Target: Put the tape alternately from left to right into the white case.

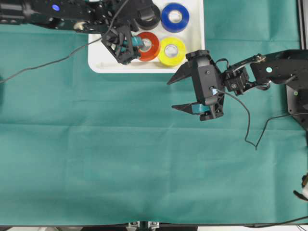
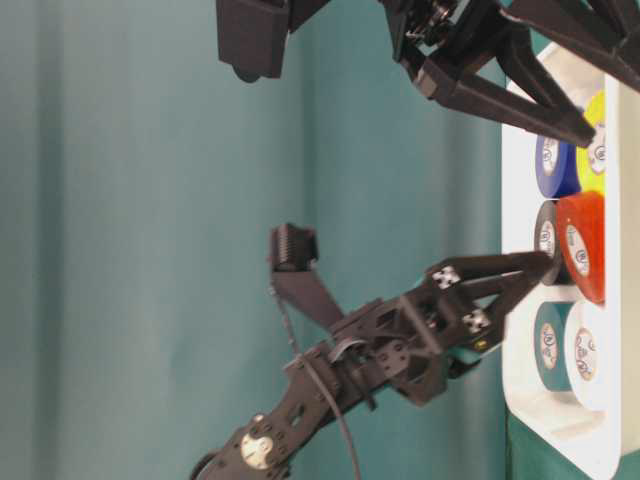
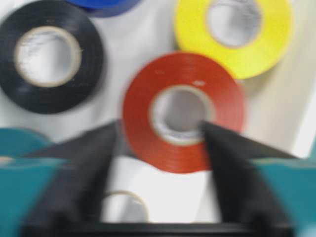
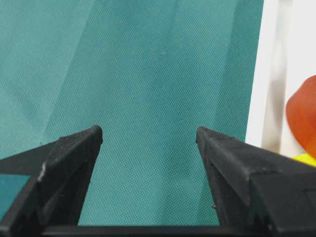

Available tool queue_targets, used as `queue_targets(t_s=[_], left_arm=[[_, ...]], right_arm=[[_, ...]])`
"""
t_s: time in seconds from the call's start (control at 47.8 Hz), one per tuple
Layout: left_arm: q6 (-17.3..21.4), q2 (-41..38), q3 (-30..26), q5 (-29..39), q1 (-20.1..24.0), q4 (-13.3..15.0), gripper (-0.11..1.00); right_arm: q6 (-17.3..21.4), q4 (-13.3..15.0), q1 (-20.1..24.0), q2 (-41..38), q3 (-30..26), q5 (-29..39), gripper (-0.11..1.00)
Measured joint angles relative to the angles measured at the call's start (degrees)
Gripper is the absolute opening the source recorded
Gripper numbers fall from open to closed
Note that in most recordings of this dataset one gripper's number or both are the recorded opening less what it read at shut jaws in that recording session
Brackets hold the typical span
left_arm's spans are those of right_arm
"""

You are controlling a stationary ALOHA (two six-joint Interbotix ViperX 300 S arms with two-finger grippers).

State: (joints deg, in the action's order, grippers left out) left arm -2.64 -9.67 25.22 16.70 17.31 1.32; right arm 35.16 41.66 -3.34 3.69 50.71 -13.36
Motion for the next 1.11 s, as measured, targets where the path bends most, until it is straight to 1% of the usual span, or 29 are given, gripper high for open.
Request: queue_targets(t_s=[0.167, 0.314, 0.523, 0.753, 0.858, 1.109], left_arm=[[0.00, 1.49, 0.97, 0.00, -0.44, 0.00, 1.00], [0.00, 1.58, 1.93, 0.00, -2.20, 0.00, 1.00], [-0.18, 3.96, 4.39, 0.00, -5.98, 0.00, 1.00], [-0.18, 9.23, 8.70, 0.00, -12.04, 0.00, 1.00], [-0.35, 11.07, 10.20, -0.09, -14.06, 0.00, 1.00], [-0.44, 13.10, 13.54, -0.09, -18.46, 0.00, 0.99]], right_arm=[[0.00, 0.00, 0.09, 0.00, 0.00, 0.00, 0.84], [0.00, 0.00, 0.09, 0.00, 0.00, 0.00, 0.84], [0.00, 0.00, 0.09, 0.00, 0.00, 0.09, 0.84], [0.00, 0.00, 0.09, 0.00, 0.00, 0.00, 0.84], [0.00, 0.00, 0.09, 0.00, 0.00, 0.00, 0.84], [0.00, 0.00, 0.18, 0.00, 0.00, 0.00, 0.84]])
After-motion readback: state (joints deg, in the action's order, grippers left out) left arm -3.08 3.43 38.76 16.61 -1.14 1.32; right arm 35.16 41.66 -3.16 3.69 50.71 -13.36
